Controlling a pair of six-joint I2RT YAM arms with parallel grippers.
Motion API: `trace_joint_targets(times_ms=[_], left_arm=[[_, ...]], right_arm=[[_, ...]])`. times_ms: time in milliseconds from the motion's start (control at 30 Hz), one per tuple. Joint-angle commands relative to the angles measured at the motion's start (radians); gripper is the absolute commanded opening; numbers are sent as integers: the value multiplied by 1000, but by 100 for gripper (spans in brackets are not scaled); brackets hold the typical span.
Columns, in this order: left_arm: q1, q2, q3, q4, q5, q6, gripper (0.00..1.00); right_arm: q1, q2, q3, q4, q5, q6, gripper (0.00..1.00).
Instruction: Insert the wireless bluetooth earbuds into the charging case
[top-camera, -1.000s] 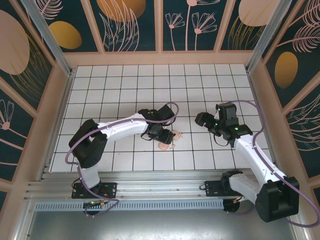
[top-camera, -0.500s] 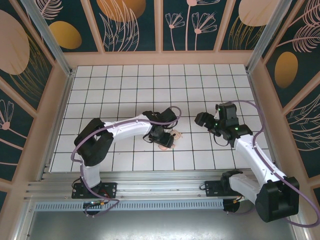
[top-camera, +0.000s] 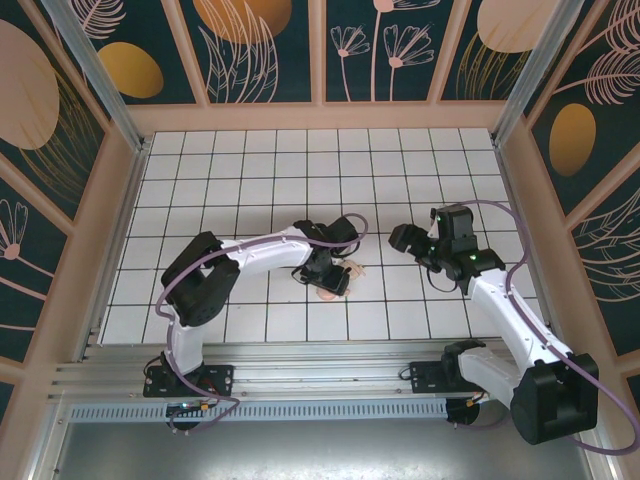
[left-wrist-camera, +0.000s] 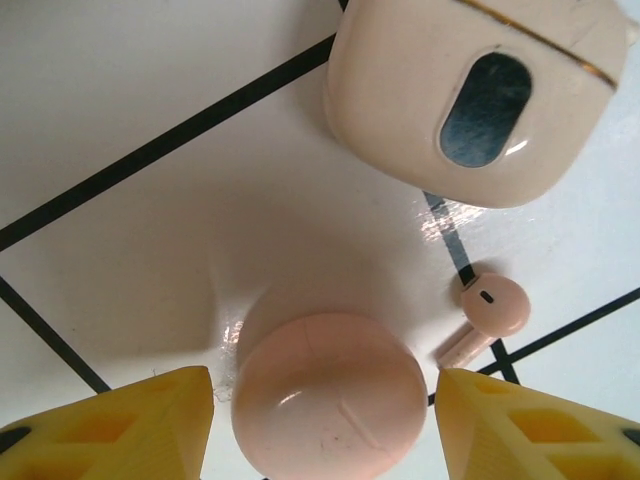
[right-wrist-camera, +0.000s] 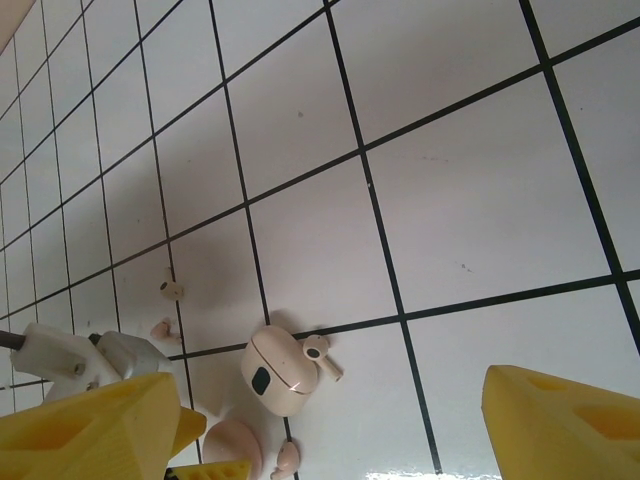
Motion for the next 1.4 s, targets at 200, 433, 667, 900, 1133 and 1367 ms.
trace_joint_targets(times_ms=[200,433,667,900,1133,1367], left_arm=[[-5,35,14,-48,5,22,61],[-13,49,-6,-48,-7,28,60],[-21,50,-33,-31,-29,32,49],[-21,23,-29,-18,-101,89,43],[-20,-126,-98,157,-148,266,40],[-20,-378,-300,597,-159,550,42]], right_arm=[[-6,-16,-31,29,-18,7,80],[-5,-16,-32,33,-17,7,80],[-4,-14,-32,40,-29,6,82],[-5,-14,-47,64,-42,-5,82],[-6,-18,-90,237,-157,-25,81],[-17,-3,-59,365,-306,-103,79]])
